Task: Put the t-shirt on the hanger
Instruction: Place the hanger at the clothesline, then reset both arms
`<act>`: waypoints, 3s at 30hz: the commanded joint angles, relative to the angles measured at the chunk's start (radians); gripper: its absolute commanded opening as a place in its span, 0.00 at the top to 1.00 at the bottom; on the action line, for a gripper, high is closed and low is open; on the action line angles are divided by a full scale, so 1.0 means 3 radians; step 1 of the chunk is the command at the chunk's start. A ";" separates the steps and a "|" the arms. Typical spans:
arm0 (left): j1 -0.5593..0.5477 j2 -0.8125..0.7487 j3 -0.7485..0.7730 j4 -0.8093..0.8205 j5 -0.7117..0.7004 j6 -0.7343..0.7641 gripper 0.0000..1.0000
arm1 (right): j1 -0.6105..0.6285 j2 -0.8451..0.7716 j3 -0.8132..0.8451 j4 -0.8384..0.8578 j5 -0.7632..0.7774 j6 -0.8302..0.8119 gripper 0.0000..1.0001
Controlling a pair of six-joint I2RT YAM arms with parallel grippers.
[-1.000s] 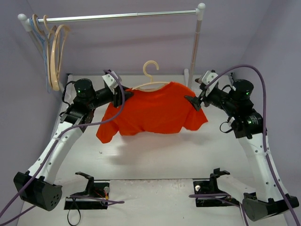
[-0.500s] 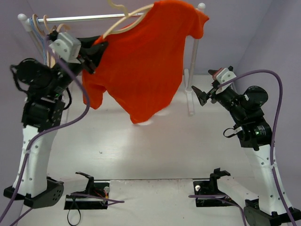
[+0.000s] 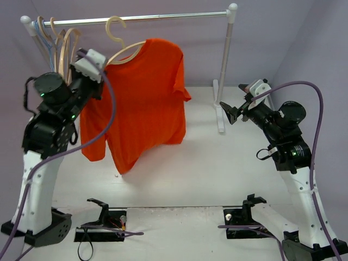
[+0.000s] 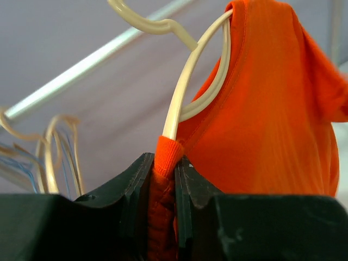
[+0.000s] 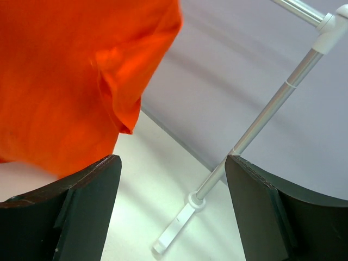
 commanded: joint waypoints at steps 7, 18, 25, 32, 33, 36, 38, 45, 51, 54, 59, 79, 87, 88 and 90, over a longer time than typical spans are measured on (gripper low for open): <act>-0.0027 0.0535 0.0788 0.0072 -0.0779 0.0371 1.00 | 0.0015 0.0038 0.0026 0.0315 -0.0138 0.0129 0.22; -0.0063 0.0954 0.1086 0.0353 -0.1367 0.0893 1.00 | 0.0015 0.0043 -0.0050 0.0417 -0.0204 0.0119 0.21; -0.0052 0.1231 0.1132 0.0716 -0.1740 0.1496 1.00 | 0.0015 0.0084 -0.0091 0.0524 -0.0276 0.0145 0.21; 0.0055 0.1389 0.1097 0.0956 -0.1883 0.1604 1.00 | 0.0015 0.0079 -0.0260 0.0616 -0.0307 0.0160 0.21; 0.0085 0.1395 0.1061 0.1032 -0.1888 0.1604 1.00 | 0.0020 0.0074 -0.0275 0.0626 -0.0312 0.0170 0.21; 0.0208 0.1410 0.0929 0.1166 -0.1899 0.1609 1.00 | 0.0020 0.0044 -0.0347 0.0647 -0.0327 0.0206 0.21; 0.0320 0.1410 0.0836 0.1268 -0.1909 0.1584 1.00 | 0.0020 0.0018 -0.0388 0.0657 -0.0327 0.0216 0.21; 0.0597 0.1410 0.0468 0.1488 -0.1960 0.1487 1.00 | 0.0020 -0.0033 -0.0531 0.0657 -0.0312 0.0247 0.21; 0.0725 0.1390 0.0228 0.1560 -0.1919 0.1430 1.00 | 0.0040 -0.0038 -0.0603 0.0647 -0.0317 0.0262 0.21; 0.0730 0.1329 -0.0007 0.1580 -0.1940 0.1420 1.00 | 0.0045 -0.0033 -0.0613 0.0647 -0.0342 0.0283 0.21; 0.0811 0.1231 -0.0268 0.1652 -0.1965 0.1420 1.00 | 0.0050 -0.0028 -0.0654 0.0642 -0.0337 0.0293 0.21; 0.0853 0.0930 0.0089 0.1193 -0.1613 0.0746 0.35 | 0.0091 -0.0038 -0.0567 0.0524 -0.0348 0.0359 0.20; 0.0817 0.0292 0.0193 0.0487 -0.0534 -0.0588 0.27 | 0.0086 -0.0115 -0.0434 0.0545 0.0075 0.0528 0.09; 0.0812 0.0214 0.0131 0.0446 -0.0407 -0.0711 0.27 | 0.0091 -0.0135 -0.0424 0.0540 0.0153 0.0538 0.07; 0.0781 -0.0035 -0.0093 0.0273 -0.0156 -0.1079 0.27 | 0.0091 -0.0207 -0.0419 0.0519 0.0321 0.0554 0.00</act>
